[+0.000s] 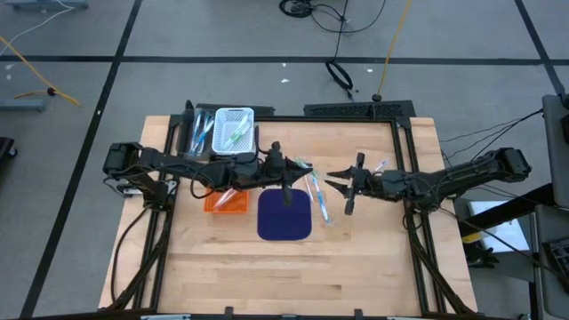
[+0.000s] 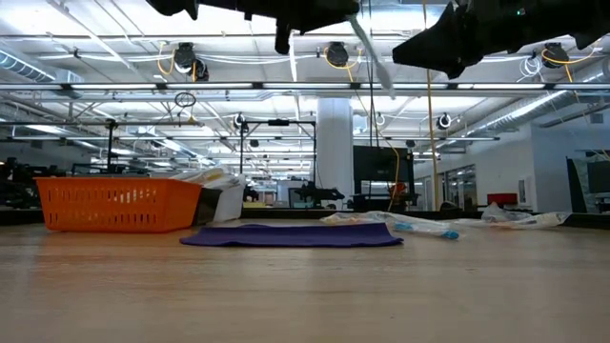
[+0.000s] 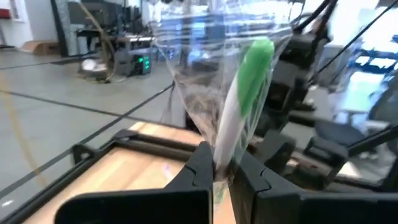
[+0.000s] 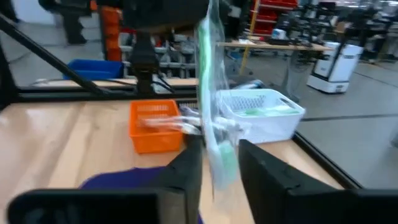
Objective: Pick & Place Toothbrushes
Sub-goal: Put the green toothbrush into the white bin
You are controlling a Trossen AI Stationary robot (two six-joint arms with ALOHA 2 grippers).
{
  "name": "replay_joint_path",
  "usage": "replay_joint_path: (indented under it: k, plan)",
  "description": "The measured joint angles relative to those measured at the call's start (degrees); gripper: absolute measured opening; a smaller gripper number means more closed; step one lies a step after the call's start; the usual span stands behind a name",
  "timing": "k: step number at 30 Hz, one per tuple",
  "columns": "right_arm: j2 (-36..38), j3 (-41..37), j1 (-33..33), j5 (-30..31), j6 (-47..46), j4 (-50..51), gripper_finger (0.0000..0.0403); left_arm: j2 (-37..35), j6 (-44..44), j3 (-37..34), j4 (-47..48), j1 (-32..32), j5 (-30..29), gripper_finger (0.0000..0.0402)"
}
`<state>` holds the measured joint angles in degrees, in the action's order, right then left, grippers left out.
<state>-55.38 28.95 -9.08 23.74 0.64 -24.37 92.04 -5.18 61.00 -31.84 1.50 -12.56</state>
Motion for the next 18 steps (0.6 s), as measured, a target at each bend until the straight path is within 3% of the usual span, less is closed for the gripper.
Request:
replay_joint_path:
  k: [6, 11, 14, 18]
  plan:
    - [0.01, 0.0, 0.0, 1.73, 0.02, 2.12, 0.0145, -6.08, 2.31, 0.02, 11.35, 0.0, -8.72, 0.001]
    - [-0.02, 0.0, 0.0, 1.73, -2.32, 3.64, 0.0156, -12.86, 2.85, 0.02, 27.2, -0.46, -24.79, 0.001]
    - [-0.02, -0.37, -0.01, 1.72, -2.92, 3.76, 0.0153, -16.0, -1.11, 0.08, 37.49, -1.86, -33.35, 0.001]
    - [-0.02, -0.39, 0.0, 1.73, -2.95, 4.1, 0.0149, -17.91, -7.32, 0.06, 47.84, -5.8, -35.16, 0.001]
